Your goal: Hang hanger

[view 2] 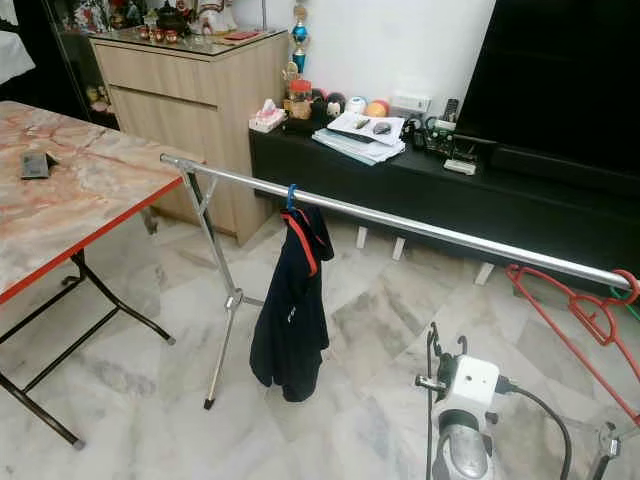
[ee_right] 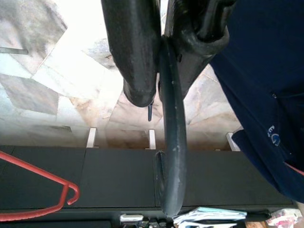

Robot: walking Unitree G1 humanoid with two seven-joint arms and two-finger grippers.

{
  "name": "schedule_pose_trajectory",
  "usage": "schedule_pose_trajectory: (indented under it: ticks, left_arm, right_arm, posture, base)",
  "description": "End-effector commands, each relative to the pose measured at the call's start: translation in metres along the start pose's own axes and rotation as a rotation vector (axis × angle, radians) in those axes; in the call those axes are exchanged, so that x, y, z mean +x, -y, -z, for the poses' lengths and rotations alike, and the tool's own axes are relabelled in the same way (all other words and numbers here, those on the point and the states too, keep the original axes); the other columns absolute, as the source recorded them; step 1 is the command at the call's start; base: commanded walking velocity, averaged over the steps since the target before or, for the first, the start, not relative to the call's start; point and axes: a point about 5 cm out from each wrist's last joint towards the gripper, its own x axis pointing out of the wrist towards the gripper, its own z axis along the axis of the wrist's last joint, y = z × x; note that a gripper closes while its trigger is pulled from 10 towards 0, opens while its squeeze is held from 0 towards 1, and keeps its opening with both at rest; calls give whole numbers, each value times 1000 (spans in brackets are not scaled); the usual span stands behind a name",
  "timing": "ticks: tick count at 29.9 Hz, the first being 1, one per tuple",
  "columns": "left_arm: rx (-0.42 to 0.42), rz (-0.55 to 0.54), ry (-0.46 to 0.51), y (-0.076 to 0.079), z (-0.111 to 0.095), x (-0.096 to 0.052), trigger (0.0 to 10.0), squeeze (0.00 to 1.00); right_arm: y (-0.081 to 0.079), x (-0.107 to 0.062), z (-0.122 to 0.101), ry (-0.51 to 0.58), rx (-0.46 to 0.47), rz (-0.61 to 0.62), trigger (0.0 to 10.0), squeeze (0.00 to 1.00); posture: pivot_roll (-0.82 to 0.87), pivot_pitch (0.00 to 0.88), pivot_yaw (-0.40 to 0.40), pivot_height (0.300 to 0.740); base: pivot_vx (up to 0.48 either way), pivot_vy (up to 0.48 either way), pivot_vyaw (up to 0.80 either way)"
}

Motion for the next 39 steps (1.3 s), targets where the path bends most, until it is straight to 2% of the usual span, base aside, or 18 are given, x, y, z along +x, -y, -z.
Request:
schedule_pose_trajectory:
  ticks: [1,5,18,31,39]
  left_arm:
    - [6,-3,-6,-3,1,-1,10000,0]
    - [6,1,-6,-2,1,-1,10000,0]
    - [24,23,0,13,0,2,10000,0]
    - [25,14,-6,8,6,-1,10000,0]
    - [28,18,-2,6,4,0,10000,0]
  right_arm:
    - [1,3,-2,-6,7,8,10000,0]
    - [1,3,-3,-7,6,8,10000,0]
    - [0,5,-4,-5,6,7,10000,0]
    - [0,5,-5,-7,8,6,10000,0]
    - [0,6,-7,14,10,19,10000,0]
  posture:
    - [79,0,-51,740]
    - [79,0,-53,740]
    - [79,0,-56,740]
    - [84,0,-59,740]
    - [84,0,-61,740]
  base:
    - [0,0,0]
    - [0,0,0]
    - [257,0,0]
    - [327,0,0]
    - [0,0,0]
